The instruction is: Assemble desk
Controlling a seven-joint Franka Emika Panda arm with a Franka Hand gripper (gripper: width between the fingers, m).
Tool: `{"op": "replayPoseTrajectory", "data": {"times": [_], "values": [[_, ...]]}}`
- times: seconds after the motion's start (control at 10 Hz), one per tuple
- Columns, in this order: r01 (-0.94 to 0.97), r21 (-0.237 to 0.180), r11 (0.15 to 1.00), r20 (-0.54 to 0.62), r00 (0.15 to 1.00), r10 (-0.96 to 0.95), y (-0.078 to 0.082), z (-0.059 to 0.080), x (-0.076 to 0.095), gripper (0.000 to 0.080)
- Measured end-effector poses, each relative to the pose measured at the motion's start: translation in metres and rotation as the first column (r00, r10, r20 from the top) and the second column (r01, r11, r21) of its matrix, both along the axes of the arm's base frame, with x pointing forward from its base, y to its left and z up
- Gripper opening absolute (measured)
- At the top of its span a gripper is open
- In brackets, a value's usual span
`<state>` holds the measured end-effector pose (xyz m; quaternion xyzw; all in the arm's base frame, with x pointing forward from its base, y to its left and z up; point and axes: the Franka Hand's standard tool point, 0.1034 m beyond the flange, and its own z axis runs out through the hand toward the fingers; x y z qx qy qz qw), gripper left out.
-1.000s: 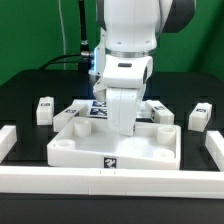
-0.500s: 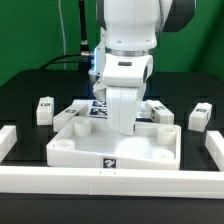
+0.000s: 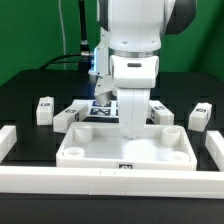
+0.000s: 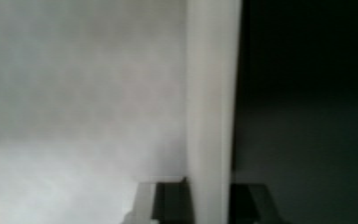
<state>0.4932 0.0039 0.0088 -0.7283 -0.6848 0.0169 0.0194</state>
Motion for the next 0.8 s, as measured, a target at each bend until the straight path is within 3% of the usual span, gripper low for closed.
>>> {"op": "replayPoseTrajectory", "data": {"times": [0.4,0.8], "values": [[0.0,0.0,1.0,-0.003,1.0,0.0,0.003,0.0,0.0,0.006],[-0.029,0.003,1.0,-0.027,0.999,0.029,0.032,0.001,0.021,0.006]]}}
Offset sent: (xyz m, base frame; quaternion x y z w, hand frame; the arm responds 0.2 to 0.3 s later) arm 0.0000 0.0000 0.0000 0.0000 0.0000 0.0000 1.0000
